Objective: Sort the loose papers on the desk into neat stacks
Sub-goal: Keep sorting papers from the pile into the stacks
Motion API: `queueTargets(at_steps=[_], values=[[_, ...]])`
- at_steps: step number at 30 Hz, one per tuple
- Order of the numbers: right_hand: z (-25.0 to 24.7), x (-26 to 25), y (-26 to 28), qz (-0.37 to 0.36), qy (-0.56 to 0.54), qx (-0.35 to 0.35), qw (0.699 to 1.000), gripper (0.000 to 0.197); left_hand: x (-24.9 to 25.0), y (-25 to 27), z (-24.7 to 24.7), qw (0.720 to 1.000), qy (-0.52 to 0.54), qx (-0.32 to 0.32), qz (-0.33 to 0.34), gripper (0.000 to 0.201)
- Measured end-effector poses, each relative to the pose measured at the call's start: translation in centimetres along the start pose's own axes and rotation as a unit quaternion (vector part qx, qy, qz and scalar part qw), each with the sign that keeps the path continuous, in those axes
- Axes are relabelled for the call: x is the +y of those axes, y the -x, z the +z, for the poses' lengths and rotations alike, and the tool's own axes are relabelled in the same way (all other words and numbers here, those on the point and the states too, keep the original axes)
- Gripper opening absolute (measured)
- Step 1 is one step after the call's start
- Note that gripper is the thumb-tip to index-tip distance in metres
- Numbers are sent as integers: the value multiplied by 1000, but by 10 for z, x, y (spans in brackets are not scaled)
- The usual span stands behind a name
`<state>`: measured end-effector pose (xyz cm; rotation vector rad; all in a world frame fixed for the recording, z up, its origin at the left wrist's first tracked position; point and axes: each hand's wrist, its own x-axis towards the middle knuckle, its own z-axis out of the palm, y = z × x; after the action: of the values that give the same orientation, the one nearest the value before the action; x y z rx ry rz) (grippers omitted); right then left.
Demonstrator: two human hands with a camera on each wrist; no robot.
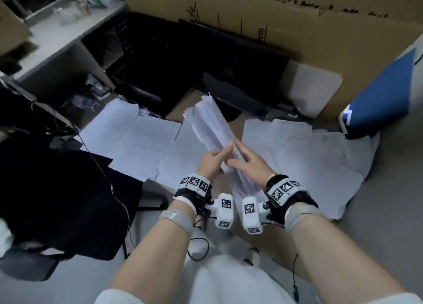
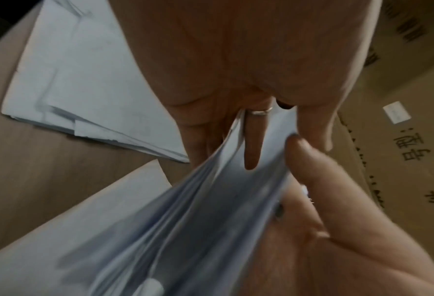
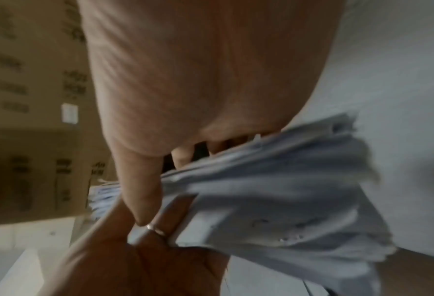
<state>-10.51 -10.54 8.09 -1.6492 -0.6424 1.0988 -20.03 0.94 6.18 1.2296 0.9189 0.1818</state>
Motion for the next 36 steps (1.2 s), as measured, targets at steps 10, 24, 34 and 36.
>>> queueTargets(at_steps=[10, 24, 34, 36], values=[[89, -9, -17, -28, 73, -1, 997, 80, -15, 19, -108, 997, 36, 60, 41, 34], [249, -36, -94, -5, 50, 113, 992, 54, 12, -9, -283, 999, 17, 17, 42, 22], [233, -27, -106, 78, 69, 257, 961, 39, 7, -24, -300, 991, -77, 102, 35, 14], [221, -26, -108, 101, 73, 269, 955, 33, 8, -25, -297, 993, -69, 95, 27, 19]])
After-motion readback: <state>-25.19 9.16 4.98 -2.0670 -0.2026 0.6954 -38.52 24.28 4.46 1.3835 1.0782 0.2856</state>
